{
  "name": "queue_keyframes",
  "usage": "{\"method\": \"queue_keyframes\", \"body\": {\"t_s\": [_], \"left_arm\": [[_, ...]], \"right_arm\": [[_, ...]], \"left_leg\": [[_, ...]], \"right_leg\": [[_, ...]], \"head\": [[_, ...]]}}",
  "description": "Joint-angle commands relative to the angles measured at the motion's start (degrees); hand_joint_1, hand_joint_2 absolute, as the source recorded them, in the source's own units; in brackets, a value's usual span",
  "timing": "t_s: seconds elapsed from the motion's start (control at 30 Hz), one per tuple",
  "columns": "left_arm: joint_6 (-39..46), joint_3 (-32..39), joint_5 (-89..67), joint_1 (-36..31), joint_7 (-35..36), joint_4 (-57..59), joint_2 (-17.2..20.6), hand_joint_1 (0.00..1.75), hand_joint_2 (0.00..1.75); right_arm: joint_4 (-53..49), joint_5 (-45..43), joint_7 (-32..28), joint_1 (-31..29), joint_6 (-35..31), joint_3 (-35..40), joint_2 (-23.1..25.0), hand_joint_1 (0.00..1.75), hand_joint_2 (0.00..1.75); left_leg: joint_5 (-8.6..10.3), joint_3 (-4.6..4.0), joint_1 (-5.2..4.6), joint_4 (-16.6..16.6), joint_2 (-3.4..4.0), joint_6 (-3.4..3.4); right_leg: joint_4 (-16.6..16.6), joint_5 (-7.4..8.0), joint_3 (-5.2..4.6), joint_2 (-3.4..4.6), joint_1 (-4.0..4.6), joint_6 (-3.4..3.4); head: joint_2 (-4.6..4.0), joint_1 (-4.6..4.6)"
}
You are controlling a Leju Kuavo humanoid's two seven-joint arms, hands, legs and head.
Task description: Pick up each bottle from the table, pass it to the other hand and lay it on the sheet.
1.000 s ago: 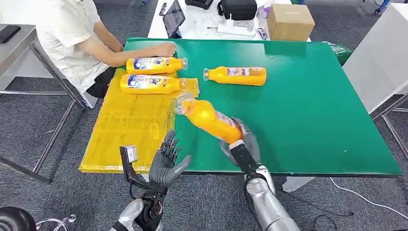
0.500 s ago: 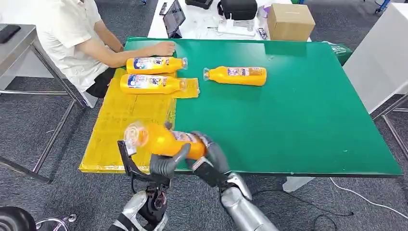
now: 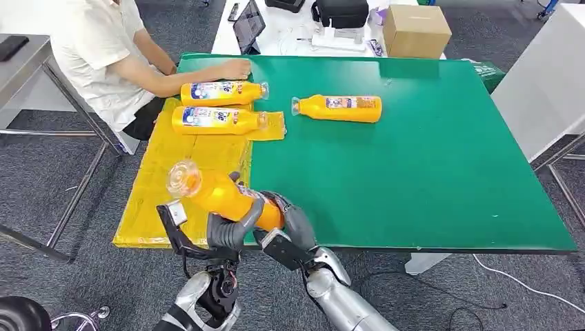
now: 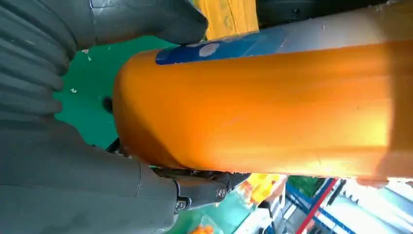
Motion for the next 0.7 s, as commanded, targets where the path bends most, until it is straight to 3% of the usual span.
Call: {"method": "queue_keyframes", "body": {"t_s": [0.03, 0.07, 0.2, 0.4, 0.5, 0.53, 0.57, 0.7], "left_arm": [[-4.15, 1.72, -0.41, -2.79, -0.67, -1.23, -0.36, 1.75, 1.75], [-4.35, 2.22, -0.21, -3.01, -0.47, -1.08, 0.03, 1.75, 1.75], [-3.71, 4.2, -2.5, -4.17, -0.35, 1.64, 2.0, 1.75, 1.75], [-0.82, 12.56, -2.66, -2.67, -1.44, 0.64, 2.94, 1.75, 1.75], [-0.54, 14.47, -2.95, -2.29, -0.98, -0.1, 3.53, 1.75, 1.75], [1.89, 13.53, -6.65, -2.99, -0.92, 1.06, 4.82, 1.75, 1.75], [8.53, 11.31, -15.27, -4.6, -0.39, 4.41, 6.34, 1.75, 1.75], [6.78, 12.72, -15.92, -5.38, -1.33, 7.28, 5.75, 1.75, 1.75]], "right_arm": [[4.99, -1.33, -0.15, 0.46, 6.58, 5.94, -0.82, 0.0, 1.75], [4.8, -1.38, -0.41, 0.78, 6.76, 6.05, -0.9, 0.0, 0.0], [0.25, -2.66, -0.79, 4.18, 7.96, 5.78, -2.17, 0.0, 0.0], [-13.07, -3.05, -0.16, 13.72, 6.95, 3.8, -8.59, 0.0, 0.0], [-14.79, -3.03, 1.05, 16.11, 4.08, 0.08, -10.38, 0.0, 0.0], [-14.7, -1.53, 1.06, 16.88, -2.41, -2.79, -10.42, 0.0, 0.0], [-14.43, -1.34, 0.68, 17.12, -3.46, -4.25, -10.5, 0.0, 0.0], [-14.77, -1.09, 0.34, 17.17, -2.76, -5.23, -10.41, 0.0, 0.0]], "left_leg": [[-0.06, 0.17, 0.04, -0.01, -0.09, 0.07], [-0.11, 0.29, 0.06, -0.01, -0.11, 0.09], [-0.05, 0.23, 0.05, -0.05, -0.11, 0.07], [-0.1, 0.41, 0.08, -0.13, -0.24, 0.08], [-0.07, 0.16, 0.03, -0.05, -0.12, 0.06], [-0.1, 0.26, 0.01, -0.07, -0.13, 0.08], [-0.13, 0.29, 0.01, -0.07, -0.11, 0.09], [-0.07, 0.23, -0.01, -0.07, -0.09, 0.11]], "right_leg": [[-0.05, -0.09, 0.23, -0.17, 0.08, -0.13], [-0.07, -0.14, 0.38, -0.21, 0.11, -0.19], [-0.09, -0.09, 0.31, -0.19, 0.09, -0.17], [-0.19, -0.16, 0.53, -0.34, 0.13, -0.22], [-0.09, -0.09, 0.24, -0.18, 0.06, -0.13], [-0.09, -0.13, 0.34, -0.2, 0.05, -0.16], [-0.09, -0.15, 0.38, -0.19, 0.06, -0.19], [-0.09, -0.08, 0.32, -0.16, 0.04, -0.19]], "head": [[0.0, 0.0], [0.0, 0.02], [0.0, 0.02], [0.0, 0.0], [0.0, 0.02], [0.0, 0.0], [0.0, 0.0], [0.0, 0.02]]}}
